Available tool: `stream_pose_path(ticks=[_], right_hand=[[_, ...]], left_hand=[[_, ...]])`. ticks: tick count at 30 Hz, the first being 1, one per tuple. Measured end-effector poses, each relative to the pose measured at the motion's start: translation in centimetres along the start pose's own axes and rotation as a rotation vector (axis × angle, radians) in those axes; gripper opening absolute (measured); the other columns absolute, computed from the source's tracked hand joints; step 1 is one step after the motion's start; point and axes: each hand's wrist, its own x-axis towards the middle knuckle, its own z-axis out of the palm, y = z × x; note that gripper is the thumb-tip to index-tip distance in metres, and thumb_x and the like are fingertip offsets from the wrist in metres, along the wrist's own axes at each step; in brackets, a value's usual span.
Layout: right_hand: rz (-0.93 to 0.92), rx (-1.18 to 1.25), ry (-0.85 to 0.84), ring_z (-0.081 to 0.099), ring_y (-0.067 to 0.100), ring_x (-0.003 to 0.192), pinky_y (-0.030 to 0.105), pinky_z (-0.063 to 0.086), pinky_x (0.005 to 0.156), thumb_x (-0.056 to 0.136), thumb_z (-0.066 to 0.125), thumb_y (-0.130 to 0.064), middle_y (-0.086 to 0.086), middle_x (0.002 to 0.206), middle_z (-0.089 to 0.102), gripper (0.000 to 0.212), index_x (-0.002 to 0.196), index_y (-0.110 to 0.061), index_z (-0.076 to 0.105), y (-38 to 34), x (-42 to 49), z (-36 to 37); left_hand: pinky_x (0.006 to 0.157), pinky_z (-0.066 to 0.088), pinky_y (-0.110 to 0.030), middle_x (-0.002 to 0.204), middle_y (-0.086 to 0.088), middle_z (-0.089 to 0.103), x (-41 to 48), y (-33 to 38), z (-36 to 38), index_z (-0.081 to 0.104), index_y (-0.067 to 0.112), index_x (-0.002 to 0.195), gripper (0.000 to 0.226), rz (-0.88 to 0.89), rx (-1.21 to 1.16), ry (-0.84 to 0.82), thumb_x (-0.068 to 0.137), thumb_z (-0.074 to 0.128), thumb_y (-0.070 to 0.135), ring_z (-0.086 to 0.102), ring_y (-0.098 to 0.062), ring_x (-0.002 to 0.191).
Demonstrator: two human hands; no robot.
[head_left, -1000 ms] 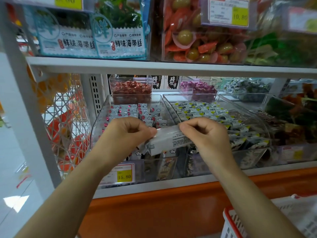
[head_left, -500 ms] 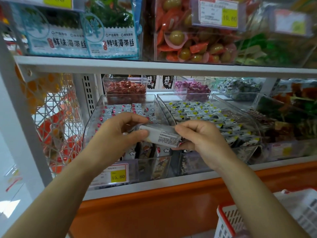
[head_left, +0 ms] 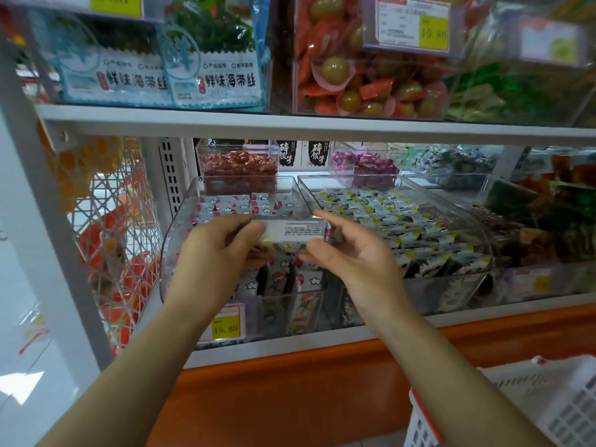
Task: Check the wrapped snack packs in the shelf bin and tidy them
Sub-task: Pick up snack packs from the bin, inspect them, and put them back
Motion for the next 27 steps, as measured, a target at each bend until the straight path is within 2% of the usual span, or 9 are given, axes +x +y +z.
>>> stream_pose_path(ticks=[2,4,6,8,11,15,20,23,27], right_hand=[[-0.052,-0.024,0.074,0.069,0.018,0.088,0.027,0.057,0.078,0.081,0.065,-0.026,0.02,0.101,0.061,0.03,0.109,-0.036,0.059,-0.4,0.1,0.2],[-0.072,-0.026,0.158,0.069,0.014,0.083,0.022,0.057,0.07,0.083,0.065,-0.02,0.011,0.099,0.064,0.026,0.106,-0.031,0.061,-0.7,0.4,-0.1],[-0.091,-0.096,0.21,0.068,0.012,0.079,0.021,0.056,0.065,0.082,0.067,-0.019,0.003,0.095,0.066,0.02,0.099,-0.028,0.061,-1.1,0.7,-0.5],[-0.129,-0.219,0.202,0.065,0.012,0.077,0.022,0.055,0.064,0.081,0.069,-0.02,0.0,0.088,0.067,0.015,0.09,-0.028,0.06,-1.2,0.9,-0.8],[-0.168,-0.478,0.097,0.061,0.008,0.079,0.021,0.05,0.067,0.078,0.071,-0.026,-0.005,0.088,0.064,0.015,0.089,-0.027,0.061,-1.1,1.1,-0.5],[-0.242,-0.812,0.004,0.049,0.008,0.083,0.015,0.036,0.071,0.073,0.075,-0.037,-0.009,0.089,0.05,0.032,0.095,-0.017,0.065,0.0,1.0,1.6],[-0.32,-1.19,-0.106,0.045,0.017,0.104,0.034,0.027,0.081,0.075,0.068,-0.051,-0.006,0.099,0.064,0.04,0.103,-0.022,0.068,0.7,1.2,3.5],[-0.377,-1.231,-0.249,0.044,0.017,0.101,0.035,0.023,0.081,0.088,0.058,-0.042,-0.01,0.091,0.067,0.022,0.099,-0.027,0.071,0.9,0.9,3.7],[-0.356,-1.198,-0.278,0.029,0.005,0.09,0.028,0.017,0.075,0.092,0.051,-0.023,-0.009,0.087,0.051,0.025,0.109,-0.029,0.068,0.7,1.5,3.0]], left_hand=[[0.058,0.054,-0.015,0.08,0.01,0.07,0.0,-0.2,-0.1,0.065,0.018,0.108,0.02,0.008,0.022,-0.028,0.092,0.053,0.022,0.068,-0.006,0.072],[0.065,0.049,-0.012,0.097,0.015,0.064,0.1,-0.6,-0.7,0.057,0.021,0.123,0.037,0.058,0.205,-0.065,0.089,0.054,0.034,0.063,-0.003,0.083],[0.068,0.043,-0.01,0.101,0.016,0.056,0.2,-1.0,-1.4,0.06,0.023,0.118,0.034,0.157,0.474,-0.13,0.087,0.059,0.035,0.054,-0.002,0.086],[0.076,0.05,-0.025,0.107,0.011,0.061,0.0,-1.3,-1.8,0.068,0.02,0.101,0.018,0.248,0.709,-0.269,0.086,0.062,0.028,0.055,-0.008,0.089],[0.1,0.038,-0.038,0.123,0.011,0.058,-0.4,-2.0,-2.0,0.066,0.027,0.109,0.022,0.249,0.917,-0.369,0.088,0.06,0.031,0.048,-0.013,0.116],[0.096,0.04,-0.038,0.11,0.009,0.064,-0.1,-2.3,-2.6,0.065,0.03,0.112,0.026,0.223,0.91,-0.324,0.087,0.061,0.024,0.053,-0.016,0.106],[0.073,0.042,-0.024,0.095,0.01,0.065,-0.3,-2.2,-2.7,0.066,0.031,0.104,0.02,0.19,0.836,-0.354,0.087,0.061,0.021,0.054,-0.009,0.082],[0.063,0.039,-0.017,0.093,0.009,0.064,-0.2,-2.3,-2.7,0.066,0.029,0.105,0.022,0.189,0.789,-0.375,0.087,0.061,0.019,0.052,-0.007,0.078],[0.076,0.048,-0.027,0.105,0.005,0.064,-0.2,-2.0,-2.7,0.061,0.029,0.117,0.032,0.158,0.733,-0.371,0.087,0.059,0.016,0.056,-0.011,0.087]])
